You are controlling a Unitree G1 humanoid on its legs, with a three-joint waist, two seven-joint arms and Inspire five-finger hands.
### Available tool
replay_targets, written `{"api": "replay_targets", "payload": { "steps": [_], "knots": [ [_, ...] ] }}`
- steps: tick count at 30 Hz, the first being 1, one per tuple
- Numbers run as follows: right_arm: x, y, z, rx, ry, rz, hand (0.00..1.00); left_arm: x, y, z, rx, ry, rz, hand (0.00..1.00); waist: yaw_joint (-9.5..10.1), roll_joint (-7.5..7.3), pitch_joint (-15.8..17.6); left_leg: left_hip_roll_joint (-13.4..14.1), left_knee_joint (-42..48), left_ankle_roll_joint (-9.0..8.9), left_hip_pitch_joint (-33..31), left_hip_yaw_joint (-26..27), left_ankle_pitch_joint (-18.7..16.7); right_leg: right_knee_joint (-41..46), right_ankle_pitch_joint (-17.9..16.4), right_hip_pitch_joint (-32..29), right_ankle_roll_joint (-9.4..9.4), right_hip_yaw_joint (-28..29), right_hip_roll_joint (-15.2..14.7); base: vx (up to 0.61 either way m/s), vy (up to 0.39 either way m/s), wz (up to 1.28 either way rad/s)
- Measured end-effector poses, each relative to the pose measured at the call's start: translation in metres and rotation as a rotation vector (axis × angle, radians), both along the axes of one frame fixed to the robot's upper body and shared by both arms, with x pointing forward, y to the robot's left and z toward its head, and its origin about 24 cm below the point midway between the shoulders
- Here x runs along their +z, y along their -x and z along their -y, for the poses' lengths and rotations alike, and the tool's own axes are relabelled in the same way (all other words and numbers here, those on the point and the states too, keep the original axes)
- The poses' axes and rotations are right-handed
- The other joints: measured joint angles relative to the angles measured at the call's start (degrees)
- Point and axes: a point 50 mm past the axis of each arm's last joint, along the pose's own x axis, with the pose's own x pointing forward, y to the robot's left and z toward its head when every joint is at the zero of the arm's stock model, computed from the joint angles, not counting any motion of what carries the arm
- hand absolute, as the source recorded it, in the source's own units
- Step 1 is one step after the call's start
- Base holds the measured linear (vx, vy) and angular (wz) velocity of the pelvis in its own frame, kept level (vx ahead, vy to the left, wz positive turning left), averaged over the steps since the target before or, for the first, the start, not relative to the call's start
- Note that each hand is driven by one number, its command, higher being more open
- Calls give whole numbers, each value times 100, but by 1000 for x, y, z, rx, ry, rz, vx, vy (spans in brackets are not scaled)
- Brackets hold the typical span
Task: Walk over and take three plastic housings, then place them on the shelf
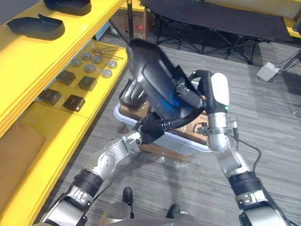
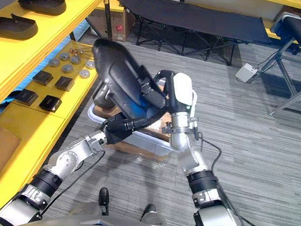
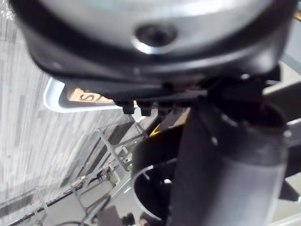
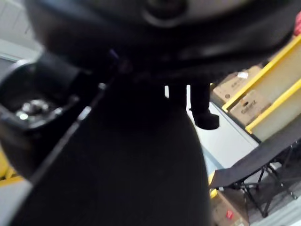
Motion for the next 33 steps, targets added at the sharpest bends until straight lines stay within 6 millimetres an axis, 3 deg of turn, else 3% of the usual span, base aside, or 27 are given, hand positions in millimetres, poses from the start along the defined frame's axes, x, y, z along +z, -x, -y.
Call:
{"api": "replay_targets", "payload": {
  "steps": [3, 4, 9, 20, 26, 27, 33],
  "knots": [
    [-10, 5, -3, 1, -58, -44, 0, -2, -3, -3, 110, 46, -64, 100, -3, 0, -4, -1, -5, 1, -7, -3, 10, -32, 28, 3, 4, -1, 5, 0, 4, -1],
    [-14, 8, -4, 2, -70, -58, 0, -2, -4, -4, 146, 65, -82, 0, -6, 2, -9, -2, -5, 1, -13, -2, 10, -68, 53, 7, -1, 0, 10, 5, 11, -5],
    [-32, 16, -8, -17, -165, -146, 0, -10, 1, -1, 270, 186, -186, 0, -3, -20, -113, -15, -2, 0, -24, 5, 15, -151, 99, 25, 2, 0, 16, 30, 6, -1],
    [-47, 28, -25, -18, -203, -187, 0, -20, 6, -6, 369, 178, -229, 0, -7, -41, -158, -24, -2, -4, 5, -60, 17, -186, 106, 114, -2, -77, 23, 21, 10, 4],
    [-55, 35, -33, -28, -246, -215, 0, -23, 8, -9, 382, 128, -206, 0, 0, -162, -233, -25, -5, -8, 4, -67, 18, -179, 107, 118, -2, -84, 19, -3, 10, 2],
    [-56, 35, -33, -29, -262, -221, 100, -23, 8, -9, 382, 127, -204, 0, -3, -177, -242, -25, -6, -8, 4, -67, 17, -179, 107, 117, -2, -83, 17, 0, 0, 0],
    [-66, 48, -37, 3, -336, -270, 100, -17, 6, -8, 422, 102, -123, 0, 0, -185, -247, -22, -11, -10, 1, -66, 16, -178, 106, 109, -3, -84, 18, 0, 0, 0]
  ]
}}
